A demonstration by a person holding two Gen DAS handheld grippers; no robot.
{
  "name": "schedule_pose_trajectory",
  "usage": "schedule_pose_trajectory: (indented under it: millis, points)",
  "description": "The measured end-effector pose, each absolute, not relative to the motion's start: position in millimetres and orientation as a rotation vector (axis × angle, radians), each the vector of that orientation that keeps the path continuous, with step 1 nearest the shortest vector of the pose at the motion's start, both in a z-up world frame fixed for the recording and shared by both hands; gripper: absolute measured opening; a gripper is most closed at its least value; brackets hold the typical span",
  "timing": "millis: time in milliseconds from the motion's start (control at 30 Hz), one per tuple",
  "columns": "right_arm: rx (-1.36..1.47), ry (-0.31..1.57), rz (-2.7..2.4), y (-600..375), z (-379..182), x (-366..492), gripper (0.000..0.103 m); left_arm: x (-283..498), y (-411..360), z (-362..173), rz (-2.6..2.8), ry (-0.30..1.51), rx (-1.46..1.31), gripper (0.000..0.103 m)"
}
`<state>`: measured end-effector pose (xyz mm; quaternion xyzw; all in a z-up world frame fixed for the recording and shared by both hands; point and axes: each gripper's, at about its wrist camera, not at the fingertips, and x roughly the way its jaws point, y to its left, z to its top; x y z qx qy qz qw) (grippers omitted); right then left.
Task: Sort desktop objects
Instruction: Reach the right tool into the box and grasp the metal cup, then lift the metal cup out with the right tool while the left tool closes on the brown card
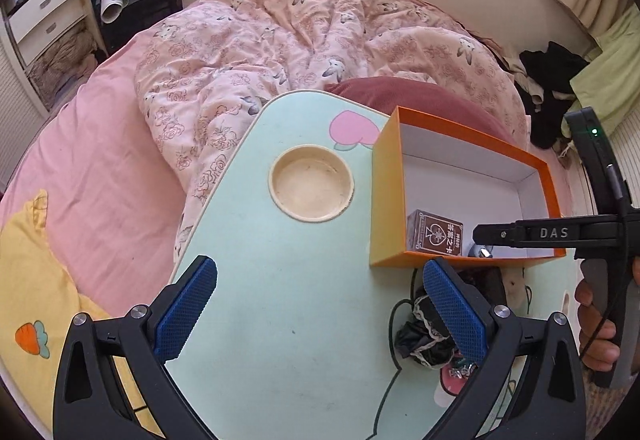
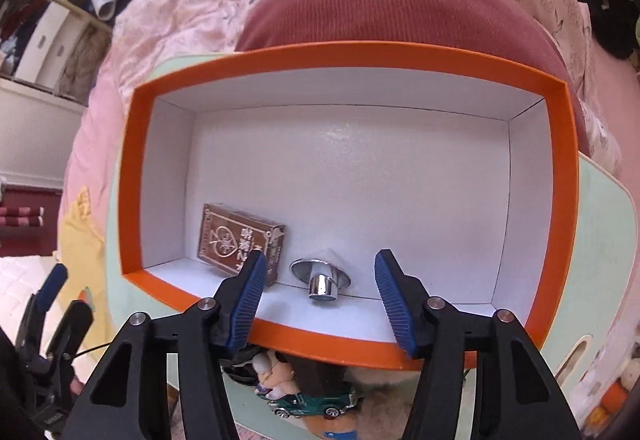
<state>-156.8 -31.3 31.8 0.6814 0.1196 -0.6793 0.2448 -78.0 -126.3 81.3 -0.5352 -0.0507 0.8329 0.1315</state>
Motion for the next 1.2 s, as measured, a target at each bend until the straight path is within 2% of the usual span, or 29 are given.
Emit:
schedule_pose_trajectory:
  millis: [33,100,133,200,333,500,700,833,1000,1200]
  points:
    - [1.879,0.354,-1.852,-34,27,-157,0.056,-78,-127,80,2.413,-0.152,-1.555,0.103]
    - [1.916,0.390,-1.825,-38,16,-157,0.033,-77,-129,78,2.411,-0.148,-1.555,0.103]
    - [1.924,0.402,-1.821,-39,12,-154,0.032,-78,-130,77,2.414,-0.142,-1.554,0.103]
    - [1.915,0.412,-1.830,-41,11,-150,0.025,-78,-130,76,2.413,-0.133,-1.555,0.103]
    - [1.889,0.353,-1.851,-39,19,-156,0.025,-76,-129,78,2.405,-0.128,-1.545,0.103]
    - [1.714,0.188,-1.961,-16,65,-155,0.025,-75,-125,85,2.377,-0.122,-1.515,0.103]
    - [1.511,0.111,-2.018,38,109,-102,0.025,-74,-99,100,2.299,-0.018,-1.478,0.103]
    - [1.489,0.113,-2.065,92,95,-62,0.025,-77,-66,102,2.151,0.032,-1.501,0.103]
    - [1.537,0.051,-2.022,132,50,-29,0.025,-82,-20,96,2.007,0.104,-1.579,0.103]
    - [1.536,0.044,-2.052,144,26,-9,0.025,-98,18,77,2.040,0.303,-1.659,0.102]
